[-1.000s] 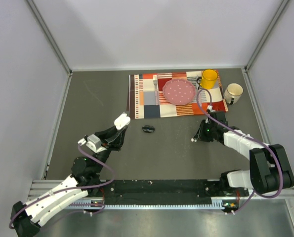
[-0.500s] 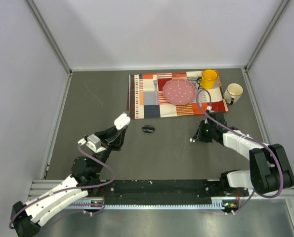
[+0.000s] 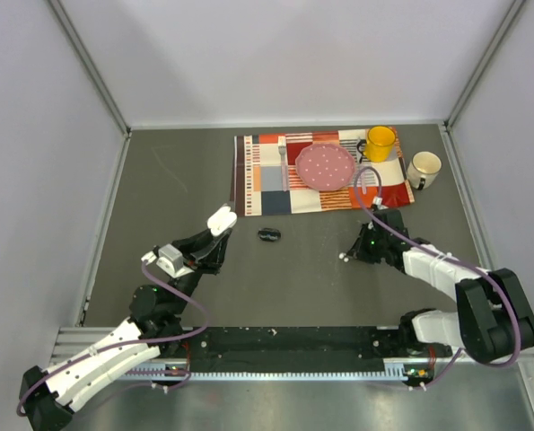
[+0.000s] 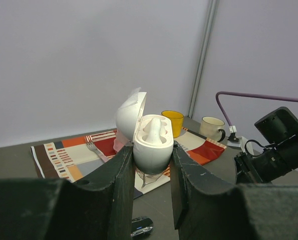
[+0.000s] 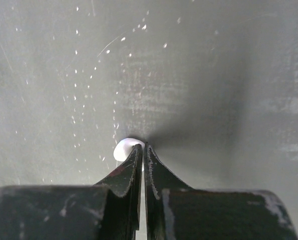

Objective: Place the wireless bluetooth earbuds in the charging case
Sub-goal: Pick up the earbud from the center of the board.

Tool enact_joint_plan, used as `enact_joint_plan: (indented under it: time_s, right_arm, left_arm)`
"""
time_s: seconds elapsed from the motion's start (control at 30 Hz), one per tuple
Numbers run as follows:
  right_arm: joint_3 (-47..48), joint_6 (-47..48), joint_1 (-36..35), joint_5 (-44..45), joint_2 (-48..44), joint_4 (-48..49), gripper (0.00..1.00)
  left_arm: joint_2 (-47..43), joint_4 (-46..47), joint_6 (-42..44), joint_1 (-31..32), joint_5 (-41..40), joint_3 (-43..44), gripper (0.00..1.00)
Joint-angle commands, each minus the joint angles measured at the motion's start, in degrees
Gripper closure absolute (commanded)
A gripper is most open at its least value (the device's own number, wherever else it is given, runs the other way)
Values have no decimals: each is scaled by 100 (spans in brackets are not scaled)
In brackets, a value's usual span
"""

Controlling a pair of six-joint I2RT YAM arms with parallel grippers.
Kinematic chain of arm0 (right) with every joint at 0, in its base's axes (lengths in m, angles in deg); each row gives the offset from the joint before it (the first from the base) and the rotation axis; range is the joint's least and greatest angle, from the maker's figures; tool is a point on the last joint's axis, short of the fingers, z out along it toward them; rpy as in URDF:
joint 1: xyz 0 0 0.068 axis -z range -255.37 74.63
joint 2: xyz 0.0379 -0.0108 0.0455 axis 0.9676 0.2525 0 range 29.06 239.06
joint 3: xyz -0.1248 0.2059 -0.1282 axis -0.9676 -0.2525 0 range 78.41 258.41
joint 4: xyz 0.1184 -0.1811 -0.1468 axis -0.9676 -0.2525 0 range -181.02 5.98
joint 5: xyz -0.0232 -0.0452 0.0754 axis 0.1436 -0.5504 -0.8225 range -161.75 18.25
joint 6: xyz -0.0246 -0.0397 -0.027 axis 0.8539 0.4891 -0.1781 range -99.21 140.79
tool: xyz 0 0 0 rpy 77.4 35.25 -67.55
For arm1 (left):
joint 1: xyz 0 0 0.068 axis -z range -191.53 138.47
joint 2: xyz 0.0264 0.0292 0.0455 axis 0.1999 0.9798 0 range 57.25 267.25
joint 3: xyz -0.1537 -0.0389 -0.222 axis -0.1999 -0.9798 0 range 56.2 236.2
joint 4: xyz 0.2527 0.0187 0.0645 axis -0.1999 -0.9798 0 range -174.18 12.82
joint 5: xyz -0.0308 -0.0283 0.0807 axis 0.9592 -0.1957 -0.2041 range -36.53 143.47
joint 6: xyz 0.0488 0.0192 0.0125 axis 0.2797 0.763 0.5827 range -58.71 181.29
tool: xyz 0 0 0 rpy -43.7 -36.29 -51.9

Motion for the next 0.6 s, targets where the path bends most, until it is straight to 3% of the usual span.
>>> enact_joint_plan:
  time_s: [0.0,0.1,0.27,0.57]
  right_arm:
    - [-152,-255,-422,309,-211,-79,100]
    - [-187,-343,-493,529,-325,-150,100]
    - [-231,-343,-554,748,-457,-237,82]
    - [-152,-387,-932,1004,-352,-290,76]
  left_arm:
    - [29,268,-50,16,-37,3,100]
    - [21,268,-50,16,-54,3,100]
    - [21,268,-50,16,-45,-6,100]
    - [38,277,-77,16,-28,-6,100]
